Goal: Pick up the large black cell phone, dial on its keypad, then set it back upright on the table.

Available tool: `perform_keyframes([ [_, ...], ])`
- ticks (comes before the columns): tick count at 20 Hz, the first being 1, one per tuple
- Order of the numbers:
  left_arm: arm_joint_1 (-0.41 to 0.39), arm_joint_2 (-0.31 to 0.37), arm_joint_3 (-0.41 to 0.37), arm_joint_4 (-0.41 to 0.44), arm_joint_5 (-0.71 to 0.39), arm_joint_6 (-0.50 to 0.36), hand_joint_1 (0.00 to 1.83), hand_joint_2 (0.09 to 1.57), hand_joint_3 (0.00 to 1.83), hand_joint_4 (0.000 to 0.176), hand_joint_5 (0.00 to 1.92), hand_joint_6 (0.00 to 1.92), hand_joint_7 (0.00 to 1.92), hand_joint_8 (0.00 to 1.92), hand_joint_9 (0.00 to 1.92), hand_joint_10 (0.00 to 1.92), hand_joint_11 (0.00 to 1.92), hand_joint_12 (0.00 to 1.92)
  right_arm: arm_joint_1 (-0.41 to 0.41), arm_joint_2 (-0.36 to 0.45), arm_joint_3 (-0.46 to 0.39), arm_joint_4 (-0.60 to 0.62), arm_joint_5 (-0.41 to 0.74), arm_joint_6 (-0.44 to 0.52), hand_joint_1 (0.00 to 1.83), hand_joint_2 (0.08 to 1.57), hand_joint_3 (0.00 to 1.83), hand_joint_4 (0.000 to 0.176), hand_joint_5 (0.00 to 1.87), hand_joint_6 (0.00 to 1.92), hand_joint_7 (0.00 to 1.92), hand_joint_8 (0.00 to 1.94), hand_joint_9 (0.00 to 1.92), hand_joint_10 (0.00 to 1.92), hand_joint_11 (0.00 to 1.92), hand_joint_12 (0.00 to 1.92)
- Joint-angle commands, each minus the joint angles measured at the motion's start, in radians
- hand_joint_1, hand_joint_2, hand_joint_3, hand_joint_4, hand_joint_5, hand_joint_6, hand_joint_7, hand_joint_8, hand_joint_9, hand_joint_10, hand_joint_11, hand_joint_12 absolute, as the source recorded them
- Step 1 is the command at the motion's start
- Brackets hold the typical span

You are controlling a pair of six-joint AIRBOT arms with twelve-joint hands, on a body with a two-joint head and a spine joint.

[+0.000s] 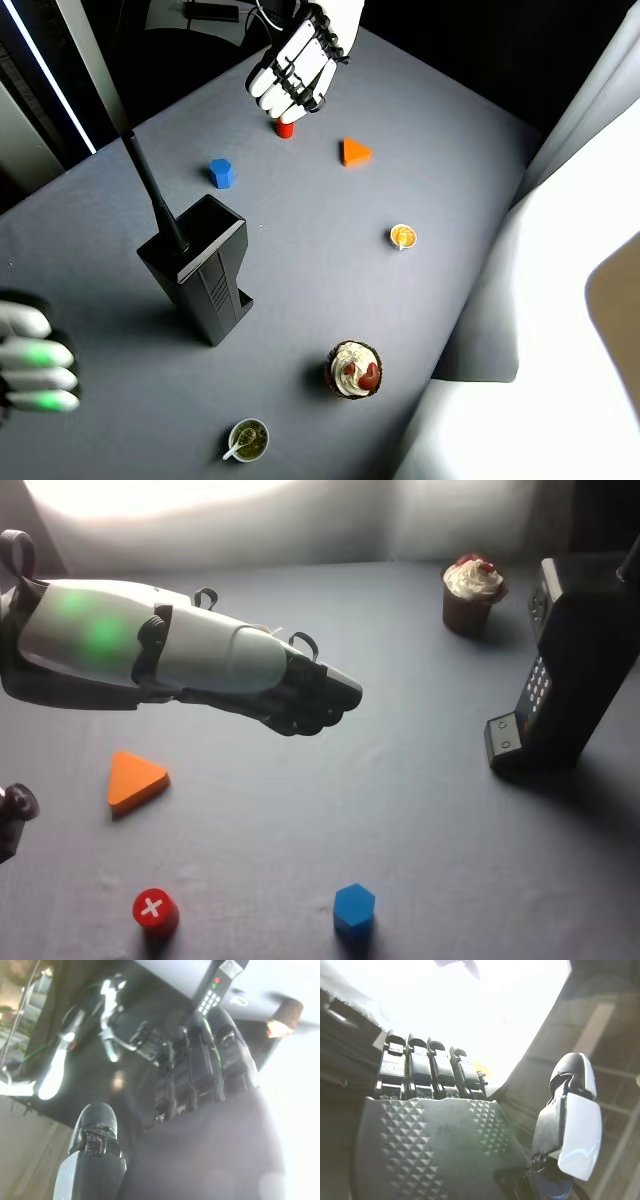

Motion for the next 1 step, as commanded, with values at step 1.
perform_keyframes([
  [1,-0.024,0.012,0.002,-0.085,-0.03,-0.014,0.0,1.26,0.0,0.009,0.3,0.0,0.33,0.01,0.31,0.01,0.0,0.65,-0.013,0.032,-0.029,0.019,0.128,0.005,0.34,0.89,0.0,0.055,0.0,0.0,0.0,0.0,0.0,0.0,0.0,0.0],
])
